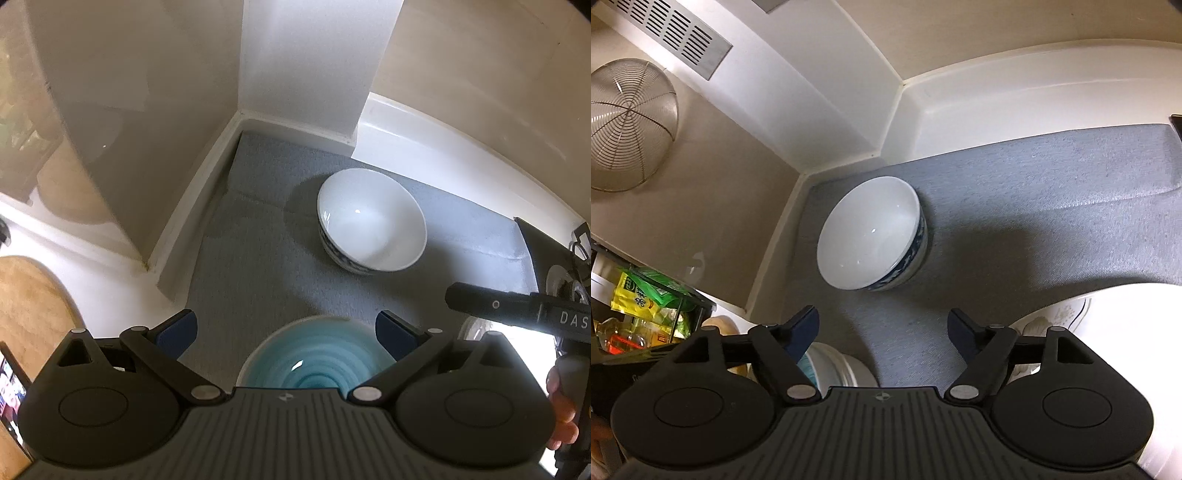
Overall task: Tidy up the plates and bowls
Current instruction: 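Bring both grippers to the rim of the blue-patterned white bowl, then close both grippers side by side on the blue-patterned bowl rim, then carry the blue-patterned bowl with both grippers over the teal bowl stack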
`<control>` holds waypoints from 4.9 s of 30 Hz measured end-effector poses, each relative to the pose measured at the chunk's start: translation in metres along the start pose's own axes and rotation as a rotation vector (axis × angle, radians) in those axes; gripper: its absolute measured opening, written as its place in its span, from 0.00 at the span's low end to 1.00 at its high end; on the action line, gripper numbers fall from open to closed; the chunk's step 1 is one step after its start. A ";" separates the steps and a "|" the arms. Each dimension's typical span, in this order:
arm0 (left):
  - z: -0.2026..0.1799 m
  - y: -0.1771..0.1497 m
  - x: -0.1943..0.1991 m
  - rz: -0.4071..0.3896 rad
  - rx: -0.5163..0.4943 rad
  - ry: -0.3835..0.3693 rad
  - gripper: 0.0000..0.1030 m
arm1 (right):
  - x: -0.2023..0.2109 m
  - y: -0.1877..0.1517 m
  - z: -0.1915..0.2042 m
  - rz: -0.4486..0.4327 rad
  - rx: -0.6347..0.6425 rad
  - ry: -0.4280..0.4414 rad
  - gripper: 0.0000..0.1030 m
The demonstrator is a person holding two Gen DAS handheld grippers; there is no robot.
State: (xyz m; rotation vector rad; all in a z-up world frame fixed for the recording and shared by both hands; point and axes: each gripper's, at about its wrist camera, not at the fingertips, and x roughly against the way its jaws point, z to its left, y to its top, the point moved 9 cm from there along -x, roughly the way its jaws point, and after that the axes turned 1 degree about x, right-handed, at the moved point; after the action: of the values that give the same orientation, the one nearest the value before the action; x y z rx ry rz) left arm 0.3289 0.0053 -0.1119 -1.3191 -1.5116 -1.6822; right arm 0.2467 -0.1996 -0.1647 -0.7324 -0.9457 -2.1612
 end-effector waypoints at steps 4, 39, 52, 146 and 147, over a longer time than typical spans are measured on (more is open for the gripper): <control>-0.001 0.008 -0.006 0.004 -0.008 0.004 1.00 | -0.007 0.006 0.000 0.004 0.001 -0.005 0.77; -0.011 0.060 -0.074 0.058 0.049 0.043 1.00 | -0.046 0.044 -0.023 -0.035 0.040 -0.090 0.77; -0.009 0.071 -0.133 0.127 0.091 0.132 1.00 | -0.087 0.053 -0.032 -0.023 0.098 -0.175 0.77; 0.022 -0.053 -0.004 0.086 0.101 -0.043 0.09 | -0.021 -0.076 0.091 -0.020 0.393 -0.154 0.13; 0.022 -0.053 -0.003 0.086 0.101 -0.043 0.09 | -0.021 -0.077 0.091 -0.020 0.392 -0.155 0.13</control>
State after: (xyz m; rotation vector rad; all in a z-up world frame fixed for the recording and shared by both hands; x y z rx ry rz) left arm 0.2914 0.0380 -0.1403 -1.3553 -1.5211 -1.5128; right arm 0.2226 -0.0815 -0.1581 -0.7015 -1.4111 -1.8719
